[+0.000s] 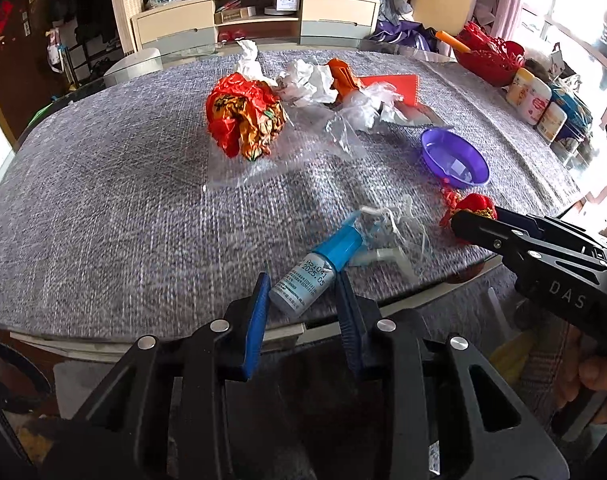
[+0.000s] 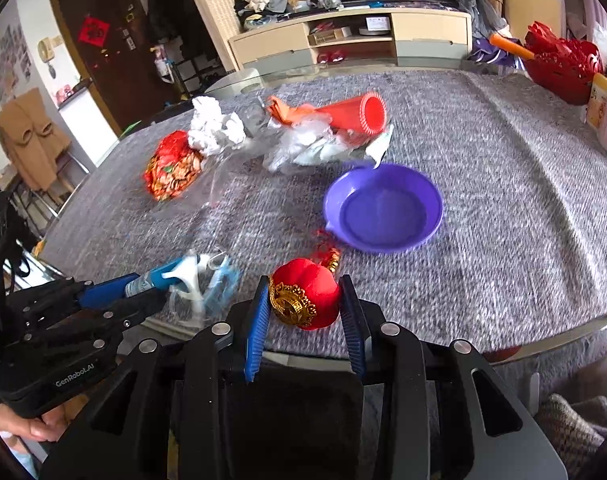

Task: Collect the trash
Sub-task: 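Carry both items down into the black bin and open both tools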

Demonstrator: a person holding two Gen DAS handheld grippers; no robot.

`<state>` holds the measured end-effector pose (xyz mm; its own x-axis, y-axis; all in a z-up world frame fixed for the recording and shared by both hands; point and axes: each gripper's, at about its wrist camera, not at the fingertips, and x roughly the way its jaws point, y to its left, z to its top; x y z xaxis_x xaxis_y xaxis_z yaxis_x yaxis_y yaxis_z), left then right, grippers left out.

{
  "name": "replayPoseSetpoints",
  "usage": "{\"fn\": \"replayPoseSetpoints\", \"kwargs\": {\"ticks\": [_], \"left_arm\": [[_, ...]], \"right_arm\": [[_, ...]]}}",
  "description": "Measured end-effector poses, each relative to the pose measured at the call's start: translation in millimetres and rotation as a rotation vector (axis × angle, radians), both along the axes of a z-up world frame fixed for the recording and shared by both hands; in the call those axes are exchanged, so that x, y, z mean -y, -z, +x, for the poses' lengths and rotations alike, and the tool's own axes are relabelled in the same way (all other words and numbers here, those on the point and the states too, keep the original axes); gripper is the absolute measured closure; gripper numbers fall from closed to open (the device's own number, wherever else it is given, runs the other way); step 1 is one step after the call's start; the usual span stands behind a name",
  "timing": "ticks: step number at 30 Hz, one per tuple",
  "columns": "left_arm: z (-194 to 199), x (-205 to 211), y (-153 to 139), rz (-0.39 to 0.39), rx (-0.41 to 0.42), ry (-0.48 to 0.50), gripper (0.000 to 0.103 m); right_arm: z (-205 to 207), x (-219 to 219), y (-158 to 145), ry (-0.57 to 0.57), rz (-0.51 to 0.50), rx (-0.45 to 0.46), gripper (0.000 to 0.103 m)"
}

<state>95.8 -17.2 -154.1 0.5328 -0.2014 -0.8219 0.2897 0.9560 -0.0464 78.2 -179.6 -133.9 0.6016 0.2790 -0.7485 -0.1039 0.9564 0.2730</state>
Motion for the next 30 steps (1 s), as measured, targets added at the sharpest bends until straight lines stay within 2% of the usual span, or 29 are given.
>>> {"fn": "replayPoseSetpoints", "kwargs": {"ticks": [7, 14, 18, 23, 30], "left_arm": [[-15, -13, -14, 0.004, 0.036, -0.069, 0.072], [-46, -20, -38, 0.002, 0.082, -0.066, 0.072], [-65, -22, -41, -0.004, 0.071, -0.075, 0.072], [-83, -20, -24, -0.006, 0.017, -0.072, 0.072], [-103, -6, 20, -0.018, -0.106, -0.037, 0.072]], "right_arm": [[-16, 4, -16, 0.010, -0.006, 0.046, 0.068], [-39, -1, -37, -0.022, -0.016, 0.080, 0.068], [-58, -5, -39, -0.039, -0.037, 0.069, 0.068], [-75, -6, -23, -0.050, -0.040, 0.016, 0.068], [-81, -3, 22, -0.055, -0.022, -0.117, 0.068]]}}
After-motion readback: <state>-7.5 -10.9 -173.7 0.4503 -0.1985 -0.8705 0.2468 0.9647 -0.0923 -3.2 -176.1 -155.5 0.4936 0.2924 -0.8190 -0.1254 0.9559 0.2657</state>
